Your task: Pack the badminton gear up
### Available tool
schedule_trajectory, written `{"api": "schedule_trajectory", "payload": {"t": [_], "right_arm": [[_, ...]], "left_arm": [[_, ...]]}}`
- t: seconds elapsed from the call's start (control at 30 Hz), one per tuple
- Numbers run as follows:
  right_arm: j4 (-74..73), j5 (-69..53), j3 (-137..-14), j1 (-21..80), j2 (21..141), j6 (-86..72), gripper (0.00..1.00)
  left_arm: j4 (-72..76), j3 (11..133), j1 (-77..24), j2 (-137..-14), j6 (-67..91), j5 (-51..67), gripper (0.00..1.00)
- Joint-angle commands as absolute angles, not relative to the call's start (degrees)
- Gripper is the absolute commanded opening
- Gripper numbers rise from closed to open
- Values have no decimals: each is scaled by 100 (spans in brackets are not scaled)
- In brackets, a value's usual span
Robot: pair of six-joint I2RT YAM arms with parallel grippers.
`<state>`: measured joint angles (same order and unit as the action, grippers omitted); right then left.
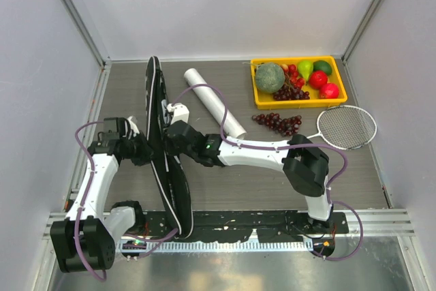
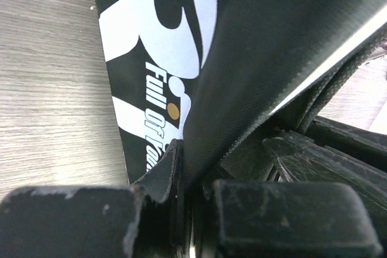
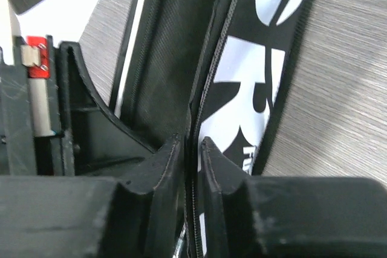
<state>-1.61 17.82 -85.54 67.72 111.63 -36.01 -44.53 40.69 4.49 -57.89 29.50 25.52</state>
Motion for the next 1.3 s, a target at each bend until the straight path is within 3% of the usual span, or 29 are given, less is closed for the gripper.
{"api": "schedule_trajectory", "payload": {"t": [0.0, 0.2, 0.4, 0.73, 0.93, 1.27], "right_arm": [[-202, 1600, -8464, 6733, 10469, -3595, 34], [-457, 1801, -7806, 6680, 9635, -4086, 48], [-1079, 2459, -6470, 6566, 8431, -5860, 53], [-4770, 3955, -5766, 6417, 7515, -9868, 57], [-5370, 3710, -5669, 5610, 7664, -10336, 62], [-5036, 2788, -5493, 4158, 8102, -10204, 63]], "left_arm": [[-4026, 4087, 527, -5511, 2883, 2470, 0], [-3955, 4034, 527, -5537, 2848, 2663, 0], [-3938, 4017, 536, -5476, 2830, 2760, 0], [-3867, 3990, 536, -5309, 2821, 2918, 0], [-3841, 3964, 527, -5300, 2821, 3023, 0], [-3788, 3938, 527, -5300, 2830, 3146, 0]]}}
